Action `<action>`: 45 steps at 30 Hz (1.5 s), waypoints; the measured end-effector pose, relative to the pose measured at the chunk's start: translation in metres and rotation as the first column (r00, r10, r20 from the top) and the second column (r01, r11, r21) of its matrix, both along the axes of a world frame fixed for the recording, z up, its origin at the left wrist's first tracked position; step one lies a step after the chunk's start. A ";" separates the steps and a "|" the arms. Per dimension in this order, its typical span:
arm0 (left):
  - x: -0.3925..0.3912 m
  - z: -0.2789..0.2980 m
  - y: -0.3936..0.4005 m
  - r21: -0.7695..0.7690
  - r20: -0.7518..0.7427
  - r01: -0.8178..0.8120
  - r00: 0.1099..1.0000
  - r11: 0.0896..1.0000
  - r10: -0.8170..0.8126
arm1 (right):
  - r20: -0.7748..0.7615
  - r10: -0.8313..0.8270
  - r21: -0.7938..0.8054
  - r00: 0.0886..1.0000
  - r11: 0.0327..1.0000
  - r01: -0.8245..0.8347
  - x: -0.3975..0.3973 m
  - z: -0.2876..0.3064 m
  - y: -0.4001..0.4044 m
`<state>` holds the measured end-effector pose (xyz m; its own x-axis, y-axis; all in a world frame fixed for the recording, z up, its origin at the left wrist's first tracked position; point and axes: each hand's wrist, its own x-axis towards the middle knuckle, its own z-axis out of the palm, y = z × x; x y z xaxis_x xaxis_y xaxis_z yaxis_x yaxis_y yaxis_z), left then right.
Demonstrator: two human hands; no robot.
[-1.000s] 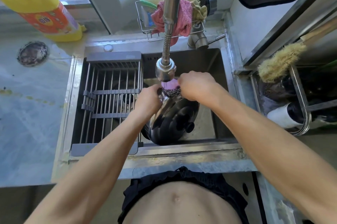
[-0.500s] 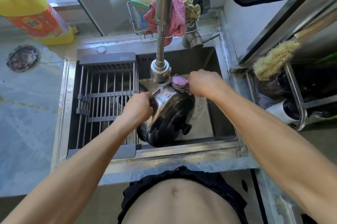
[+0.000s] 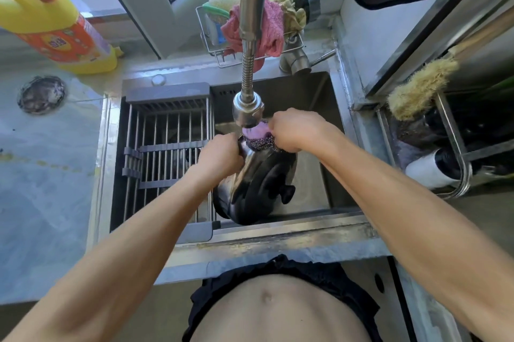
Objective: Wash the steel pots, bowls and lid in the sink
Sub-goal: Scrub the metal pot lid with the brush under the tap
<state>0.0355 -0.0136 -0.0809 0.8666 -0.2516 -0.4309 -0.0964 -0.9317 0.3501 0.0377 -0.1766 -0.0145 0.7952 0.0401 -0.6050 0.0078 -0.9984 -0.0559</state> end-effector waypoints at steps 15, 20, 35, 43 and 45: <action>0.007 -0.007 -0.003 -0.152 -0.052 -0.092 0.995 0.984 0.085 | 0.038 0.018 0.004 0.999 1.000 -0.018 -0.002 -0.004 0.010; -0.007 -0.018 0.029 -0.117 -0.149 -0.113 0.984 0.987 0.095 | 0.004 -0.114 -0.039 0.993 0.993 0.114 0.000 -0.005 -0.018; 0.003 -0.014 -0.020 -0.060 0.004 -0.071 0.997 0.996 0.072 | 0.013 -0.096 0.031 0.995 0.995 0.096 -0.007 -0.013 -0.021; -0.039 -0.016 0.017 -0.312 -0.074 -0.305 0.952 0.900 0.298 | -0.018 -0.177 -0.019 0.984 0.984 0.177 -0.011 -0.013 -0.039; -0.029 -0.019 0.017 -0.261 -0.060 -0.277 0.961 0.925 0.271 | 0.014 -0.120 -0.006 0.993 0.993 0.120 -0.015 -0.010 -0.029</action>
